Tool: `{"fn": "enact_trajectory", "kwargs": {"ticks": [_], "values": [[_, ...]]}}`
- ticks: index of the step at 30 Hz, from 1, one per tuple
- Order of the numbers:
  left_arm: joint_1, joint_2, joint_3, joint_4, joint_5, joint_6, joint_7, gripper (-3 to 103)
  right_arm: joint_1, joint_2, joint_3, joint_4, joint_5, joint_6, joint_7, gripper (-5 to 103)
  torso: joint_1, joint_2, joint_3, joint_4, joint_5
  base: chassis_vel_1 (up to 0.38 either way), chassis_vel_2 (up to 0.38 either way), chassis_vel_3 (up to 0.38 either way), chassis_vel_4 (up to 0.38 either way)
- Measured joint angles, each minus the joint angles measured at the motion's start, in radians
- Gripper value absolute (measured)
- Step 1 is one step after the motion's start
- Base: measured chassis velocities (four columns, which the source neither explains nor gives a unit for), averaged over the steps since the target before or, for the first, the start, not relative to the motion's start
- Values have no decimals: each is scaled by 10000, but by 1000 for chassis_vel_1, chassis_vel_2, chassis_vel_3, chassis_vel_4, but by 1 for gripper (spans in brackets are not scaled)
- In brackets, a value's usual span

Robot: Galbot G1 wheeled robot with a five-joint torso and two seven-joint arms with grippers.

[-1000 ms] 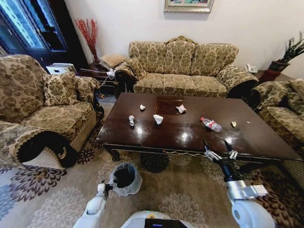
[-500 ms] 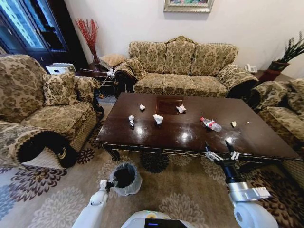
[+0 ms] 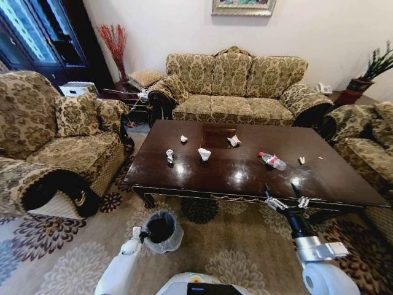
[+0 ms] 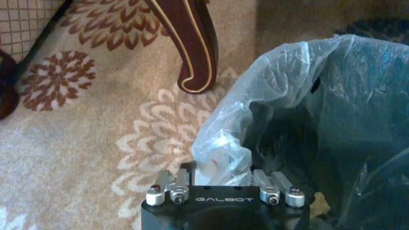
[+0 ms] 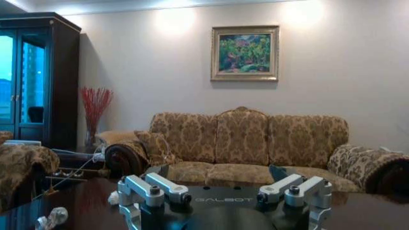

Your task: Move to the front of the table and place the trash on the table into the trash bin.

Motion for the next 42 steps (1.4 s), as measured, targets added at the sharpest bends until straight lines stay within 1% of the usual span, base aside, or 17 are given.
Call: {"fn": "enact_trajectory", "kwargs": {"ticks": [1, 4, 7, 12, 17, 20, 23, 24, 27, 28, 30, 31, 35, 36, 39, 40, 42], "values": [[0, 0, 0, 0, 0, 0, 0, 45, 0, 0, 0, 0, 0, 0, 0, 100, 0, 0, 0, 0, 0, 0, 0, 0, 0], [58, -1, -49, -61, -10, 62, -2, 38, -15, 66, -17, -36, 2, 16, 0, 100, 0, 0, 0, 1, 1, 0, 0, 0, 0], [173, -8, -140, -182, -46, 97, -13, 26, -50, 52, 0, -44, 51, 46, 12, 100, 0, 0, 0, 0, 0, 0, 0, 0, 0], [413, -6, -246, -475, -192, 190, -53, 18, -57, 19, 23, -44, 112, 61, 33, 100, 0, 0, 0, 0, 0, 0, 0, 0, 0], [1157, -51, -437, -1373, -645, 378, -203, 3, 2, 60, -32, -21, 174, 82, 37, 100, 0, 0, 0, 0, -4, 0, 0, 0, 0], [1628, -66, -536, -1968, -741, 459, -327, 1, 62, 109, -79, -71, 232, 123, 30, 100, -1, 0, 0, 4, 1, 0, 0, 0, 0], [2558, 78, -697, -3330, -1028, 598, -466, 1, 115, 188, -132, -178, 484, 224, 11, 100, -1, 0, 0, 3, -3, 0, 0, 0, 0], [2558, 78, -697, -3330, -1028, 598, -466, 1, 115, 188, -132, -178, 484, 224, 11, 100, -1, 0, 0, 3, -3, 0, 0, 0, 0], [3497, 319, -1016, -4865, -1331, 735, -617, 1, 134, 209, -149, -247, 890, 269, -20, 100, -1, 0, 0, 2, 1, 0, 0, 0, 0], [3497, 319, -1016, -4865, -1331, 735, -617, 1, 134, 209, -149, -247, 890, 269, -20, 100, -1, 0, 0, 2, 1, 0, 0, 0, 0], [4251, 454, -1305, -6048, -1550, 790, -731, 1, 265, 168, -189, -358, 1067, 287, -48, 100, -2, 0, -1, -1, -1, 0, 0, 0, 0], [4251, 454, -1305, -6048, -1550, 790, -731, 1, 265, 168, -189, -358, 1067, 287, -48, 100, -2, 0, -1, -1, -1, 0, 0, 0, 0], [5912, 650, -2166, -8163, -1966, 1081, -976, 1, 685, 70, -396, -684, 1218, 297, -66, 100, -2, 0, 0, 2, 1, 0, 0, 0, 0], [5912, 650, -2166, -8163, -1966, 1081, -976, 1, 685, 70, -396, -684, 1218, 297, -66, 100, -2, 0, 0, 2, 1, 0, 0, 0, 0], [7021, 590, -3015, -9790, -2247, 1228, -1097, 1, 1089, 55, -760, -1007, 1266, 284, -11, 100, -2, 0, -1, 3, 0, 0, 0, 0, 0], [7021, 590, -3015, -9790, -2247, 1228, -1097, 1, 1089, 55, -760, -1007, 1266, 284, -11, 100, -2, 0, -1, 3, 0, 0, 0, 0, 0], [7681, 491, -3543, -10805, -2402, 1234, -1149, 1, 1348, 102, -1107, -1224, 1290, 337, 37, 100, -1, 0, -1, -1, 0, 0, 0, 0, 0]]}}
